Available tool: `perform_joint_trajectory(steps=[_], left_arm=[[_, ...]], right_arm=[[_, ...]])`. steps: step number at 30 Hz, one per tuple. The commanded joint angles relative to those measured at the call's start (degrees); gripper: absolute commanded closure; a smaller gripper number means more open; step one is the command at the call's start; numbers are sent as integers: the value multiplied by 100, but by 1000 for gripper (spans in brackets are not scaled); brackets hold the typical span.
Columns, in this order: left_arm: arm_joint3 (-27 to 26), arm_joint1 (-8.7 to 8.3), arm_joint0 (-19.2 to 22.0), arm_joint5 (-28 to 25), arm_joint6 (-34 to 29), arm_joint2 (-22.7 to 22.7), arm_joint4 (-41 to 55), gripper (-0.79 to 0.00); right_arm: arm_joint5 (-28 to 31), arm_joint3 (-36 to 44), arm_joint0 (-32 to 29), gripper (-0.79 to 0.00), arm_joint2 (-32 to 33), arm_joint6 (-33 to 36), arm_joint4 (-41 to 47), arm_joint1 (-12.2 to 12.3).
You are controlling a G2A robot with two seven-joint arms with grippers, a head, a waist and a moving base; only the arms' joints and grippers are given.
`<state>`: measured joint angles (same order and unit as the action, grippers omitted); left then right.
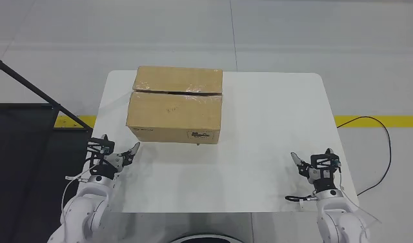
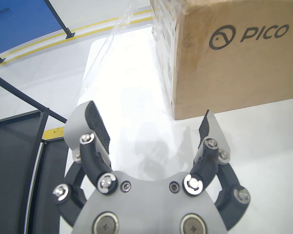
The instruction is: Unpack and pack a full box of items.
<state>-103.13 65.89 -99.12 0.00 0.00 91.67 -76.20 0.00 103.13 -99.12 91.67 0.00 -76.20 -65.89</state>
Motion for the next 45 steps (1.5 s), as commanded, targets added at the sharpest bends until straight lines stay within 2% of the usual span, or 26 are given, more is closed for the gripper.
perform_joint_trajectory(steps=[1, 18, 23, 30, 37, 40, 45], left_arm=[[0, 0, 0, 0, 0, 0, 0, -784], [0, 0, 0, 0, 0, 0, 0, -785], [-117, -26, 4, -336, 235, 228, -30, -785], [-99, -58, 0, -757, 377, 744, 323, -785], [-34, -62, 2, -959, 628, 1135, 741, -785], [73, -54, 160, -902, 701, 1122, 760, -785], [380, -31, 697, -714, 726, 1018, 920, -785]], right_arm=[[0, 0, 0, -784, 0, 0, 0, 0], [0, 0, 0, -784, 0, 0, 0, 0], [-7, 66, 107, -785, -29, 81, -59, -7], [63, 269, 634, -785, -246, 557, 14, -42], [424, 152, 1401, -785, -621, 1193, 789, -107], [457, 22, 1745, -785, -812, 1374, 1125, -147], [473, -231, 2247, -785, -1025, 1600, 1938, -221]])
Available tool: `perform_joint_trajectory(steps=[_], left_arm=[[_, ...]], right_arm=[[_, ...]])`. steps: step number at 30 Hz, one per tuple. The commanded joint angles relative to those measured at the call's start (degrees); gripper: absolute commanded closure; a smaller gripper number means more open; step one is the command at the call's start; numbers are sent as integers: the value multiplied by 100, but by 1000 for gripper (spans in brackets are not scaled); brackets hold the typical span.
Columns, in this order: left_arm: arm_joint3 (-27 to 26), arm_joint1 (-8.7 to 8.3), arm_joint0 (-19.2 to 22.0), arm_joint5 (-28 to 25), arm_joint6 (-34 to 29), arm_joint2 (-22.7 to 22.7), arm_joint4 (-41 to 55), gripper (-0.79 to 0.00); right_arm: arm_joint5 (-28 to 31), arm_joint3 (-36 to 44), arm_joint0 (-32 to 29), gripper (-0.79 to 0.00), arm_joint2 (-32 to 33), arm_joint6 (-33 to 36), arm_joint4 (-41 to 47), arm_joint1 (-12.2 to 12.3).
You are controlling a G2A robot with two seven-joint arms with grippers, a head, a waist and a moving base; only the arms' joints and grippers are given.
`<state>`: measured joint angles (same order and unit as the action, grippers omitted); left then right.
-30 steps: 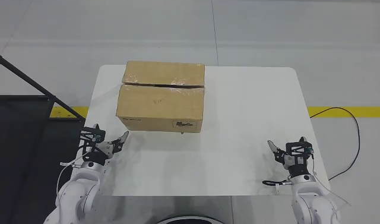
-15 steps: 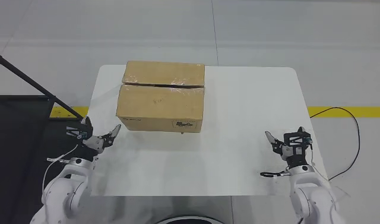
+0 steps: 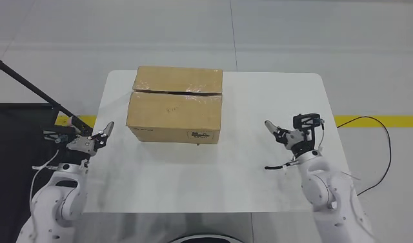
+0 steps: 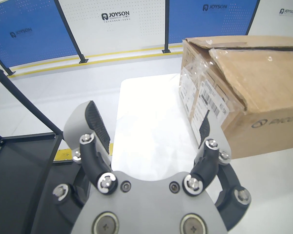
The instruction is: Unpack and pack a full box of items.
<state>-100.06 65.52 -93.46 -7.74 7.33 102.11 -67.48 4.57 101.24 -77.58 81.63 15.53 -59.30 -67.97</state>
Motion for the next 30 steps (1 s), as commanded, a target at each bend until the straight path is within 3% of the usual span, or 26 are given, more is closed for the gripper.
perform_joint_trajectory(steps=[1, 4, 13, 17, 23, 30], left_arm=[[151, 9, 256, 109, -22, -39, 66, -785], [299, 11, 507, 130, -120, -98, 48, -785], [291, 14, 515, 125, -116, -104, 56, -785], [273, 28, 552, 100, -27, -131, 126, -785], [223, 50, 498, 101, 252, -79, 254, -785], [185, 56, 346, 21, 192, 2, 410, -785]], right_arm=[[36, -82, 170, -785, -30, 110, 383, -20], [39, -110, 236, -785, -24, 164, 395, -21], [147, -204, 296, -785, -139, 210, 553, -39], [264, -436, 735, -785, -429, 479, 1117, -104], [570, -914, 1547, -785, -728, 1162, 2681, -215], [577, -932, 1585, -785, -730, 1192, 2721, -217]])
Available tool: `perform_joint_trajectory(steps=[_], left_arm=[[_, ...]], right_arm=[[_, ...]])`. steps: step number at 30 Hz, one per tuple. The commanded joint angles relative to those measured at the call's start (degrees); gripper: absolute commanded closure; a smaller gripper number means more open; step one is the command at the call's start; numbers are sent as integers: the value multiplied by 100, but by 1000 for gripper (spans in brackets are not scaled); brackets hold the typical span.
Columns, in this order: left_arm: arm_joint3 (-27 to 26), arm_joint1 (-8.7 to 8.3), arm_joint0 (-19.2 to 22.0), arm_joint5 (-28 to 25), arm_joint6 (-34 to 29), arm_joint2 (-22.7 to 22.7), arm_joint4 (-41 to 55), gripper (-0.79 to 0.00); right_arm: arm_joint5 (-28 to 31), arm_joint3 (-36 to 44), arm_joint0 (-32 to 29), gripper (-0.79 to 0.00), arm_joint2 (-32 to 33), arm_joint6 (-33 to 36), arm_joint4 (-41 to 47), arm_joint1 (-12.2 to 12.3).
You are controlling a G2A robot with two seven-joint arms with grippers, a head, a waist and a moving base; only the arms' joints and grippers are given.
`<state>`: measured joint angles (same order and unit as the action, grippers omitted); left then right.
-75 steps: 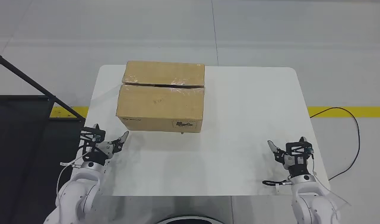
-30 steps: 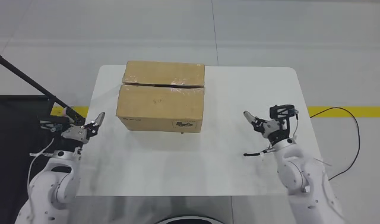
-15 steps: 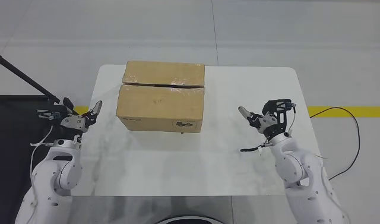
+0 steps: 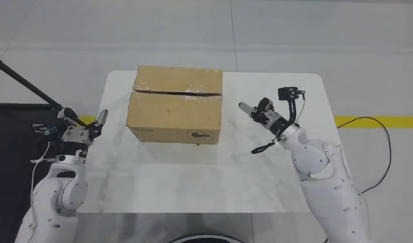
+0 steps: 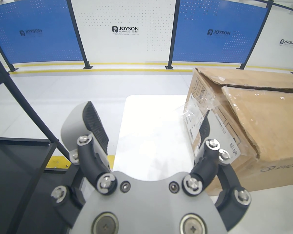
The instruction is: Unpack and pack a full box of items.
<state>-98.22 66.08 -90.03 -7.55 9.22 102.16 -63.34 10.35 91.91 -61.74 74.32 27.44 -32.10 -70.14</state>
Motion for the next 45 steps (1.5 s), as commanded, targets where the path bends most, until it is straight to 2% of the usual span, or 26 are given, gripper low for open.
perform_joint_trajectory(steps=[1, 5, 8, 13, 17, 23, 28, 31, 42, 45], left_arm=[[1, 0, 3, 3, 4, -2, -5, -785], [1, 0, 3, 3, 4, -2, -5, -785], [-28, 5, 8, -12, 20, -6, 41, -785], [-57, 17, 1, -77, 121, 8, 101, -785], [-36, 35, 4, -60, 173, -8, 187, -785], [-8, 55, -20, -68, 112, -36, 274, -785], [-26, 71, -44, -47, 89, -61, 299, -785], [-26, 79, -52, -43, 82, -67, 306, -785], [16, 98, -44, -64, 65, -68, 246, -785], [23, 106, -36, -60, 55, -96, 231, -785]], right_arm=[[0, 0, 1, -785, 0, 0, 1, 0], [-206, -92, -30, -785, 6, -120, 250, -23], [-122, -239, 67, -785, -38, -180, 1040, -78], [131, -556, 398, -785, -101, 262, 2253, -137], [243, -839, 675, -785, -269, 605, 2818, -183], [307, -1284, 1056, -767, -628, 745, 3074, -269], [450, -1572, 1262, -690, -842, 778, 3446, -346], [494, -1710, 1373, -696, -922, 873, 3627, -377], [760, -2022, 1593, -668, -998, 1325, 4231, -431], [843, -1942, 1556, -634, -941, 1461, 4354, -417]])
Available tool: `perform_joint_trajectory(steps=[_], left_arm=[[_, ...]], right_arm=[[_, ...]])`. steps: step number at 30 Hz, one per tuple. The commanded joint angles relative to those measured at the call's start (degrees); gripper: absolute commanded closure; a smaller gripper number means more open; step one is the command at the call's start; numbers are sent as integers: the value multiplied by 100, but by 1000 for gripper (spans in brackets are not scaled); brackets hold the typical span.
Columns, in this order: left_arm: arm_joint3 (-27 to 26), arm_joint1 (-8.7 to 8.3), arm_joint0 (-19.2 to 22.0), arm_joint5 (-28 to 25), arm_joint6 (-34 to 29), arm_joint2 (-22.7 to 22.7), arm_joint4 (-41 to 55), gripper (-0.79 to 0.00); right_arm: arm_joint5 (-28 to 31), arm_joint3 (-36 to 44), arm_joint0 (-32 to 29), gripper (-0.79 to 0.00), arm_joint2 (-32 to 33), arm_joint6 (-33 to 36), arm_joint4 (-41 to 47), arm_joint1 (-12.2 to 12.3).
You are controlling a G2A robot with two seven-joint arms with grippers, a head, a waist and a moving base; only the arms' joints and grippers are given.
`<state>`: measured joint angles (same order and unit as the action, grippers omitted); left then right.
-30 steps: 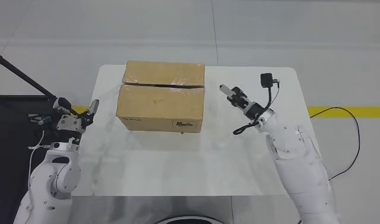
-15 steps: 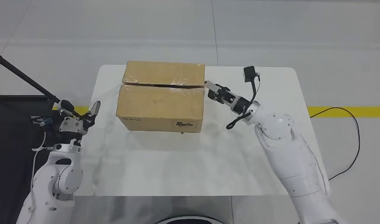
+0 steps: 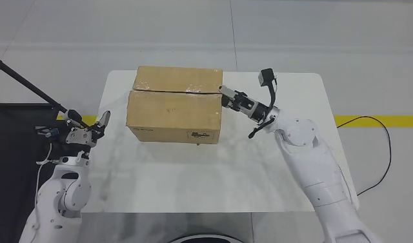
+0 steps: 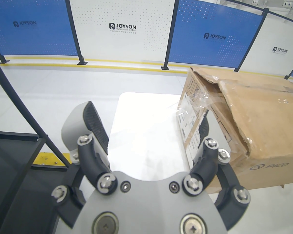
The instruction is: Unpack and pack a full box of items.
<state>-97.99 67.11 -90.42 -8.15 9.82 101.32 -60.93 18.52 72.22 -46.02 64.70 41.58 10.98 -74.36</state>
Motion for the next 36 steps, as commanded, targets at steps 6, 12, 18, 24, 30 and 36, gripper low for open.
perform_joint_trajectory(steps=[6, 12, 18, 24, 30, 36], left_arm=[[-11, 17, 36, 2, -21, -68, -51, -785], [1, 28, 57, 3, -22, -95, -91, -785], [4, 37, 52, 6, -22, -89, -128, -785], [-14, 47, 14, 40, -17, -44, -116, -785], [-18, 57, -28, 61, 6, 6, -101, -785], [-21, 68, -43, 64, 9, 22, -99, -785]], right_arm=[[258, 285, -138, -631, 142, 305, 2, 59], [596, 519, -296, -566, 215, 548, -146, 115], [859, 655, -375, -554, 222, 630, -372, 152], [1010, 758, -429, -363, 216, 649, -608, 185], [1051, 810, -477, -256, 228, 639, -720, 215], [1075, 853, -511, -206, 252, 612, -739, 241]])
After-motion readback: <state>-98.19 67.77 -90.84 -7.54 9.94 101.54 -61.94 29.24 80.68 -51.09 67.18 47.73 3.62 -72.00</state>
